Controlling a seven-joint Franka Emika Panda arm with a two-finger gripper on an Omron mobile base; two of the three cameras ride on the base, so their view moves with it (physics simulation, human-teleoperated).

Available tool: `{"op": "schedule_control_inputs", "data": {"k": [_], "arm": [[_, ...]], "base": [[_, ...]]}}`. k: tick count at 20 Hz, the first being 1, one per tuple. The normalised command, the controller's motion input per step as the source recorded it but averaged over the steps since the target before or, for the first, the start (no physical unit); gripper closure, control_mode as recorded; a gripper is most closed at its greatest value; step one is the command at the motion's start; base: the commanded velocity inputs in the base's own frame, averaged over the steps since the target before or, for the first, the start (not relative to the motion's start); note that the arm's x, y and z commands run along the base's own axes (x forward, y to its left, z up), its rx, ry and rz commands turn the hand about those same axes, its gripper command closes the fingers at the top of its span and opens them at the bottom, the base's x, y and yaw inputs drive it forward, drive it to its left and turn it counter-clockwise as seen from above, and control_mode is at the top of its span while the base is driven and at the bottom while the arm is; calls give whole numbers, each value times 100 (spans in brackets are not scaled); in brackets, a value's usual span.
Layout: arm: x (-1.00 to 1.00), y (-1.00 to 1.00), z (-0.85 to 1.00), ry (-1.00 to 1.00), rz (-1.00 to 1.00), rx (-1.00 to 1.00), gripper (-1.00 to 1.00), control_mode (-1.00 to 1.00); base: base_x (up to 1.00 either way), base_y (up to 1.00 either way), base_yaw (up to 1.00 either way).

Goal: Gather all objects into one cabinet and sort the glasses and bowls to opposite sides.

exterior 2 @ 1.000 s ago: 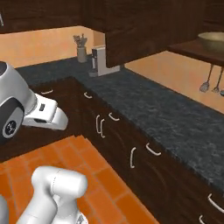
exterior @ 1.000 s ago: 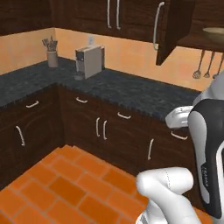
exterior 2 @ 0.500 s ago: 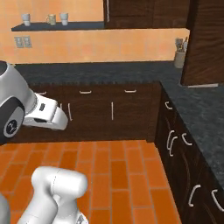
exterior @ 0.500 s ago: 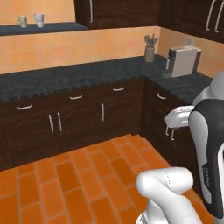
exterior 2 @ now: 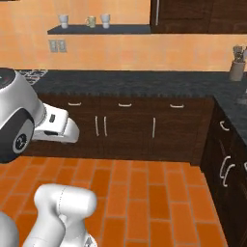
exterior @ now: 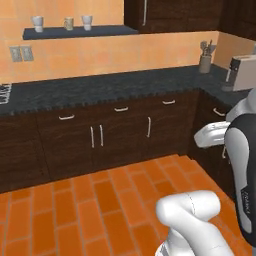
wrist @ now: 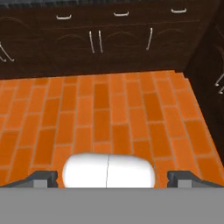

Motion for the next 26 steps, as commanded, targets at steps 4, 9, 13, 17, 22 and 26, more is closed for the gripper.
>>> {"op": "schedule_control_inputs", "data": {"k": [4,9,13,17,22,26], "arm": [[0,0,0,0,0,0,-100,100],[0,0,0,0,0,0,-100,100],[0,0,0,0,0,0,-100,100],[0,0,0,0,0,0,-100,100],[0,0,0,0,0,0,-100,100],[0,0,0,0,0,0,-100,100]], "base": [[64,97,7],[87,85,6],[74,11,1],[79,-26,0],[100,-4,0],[97,17,0]]}}
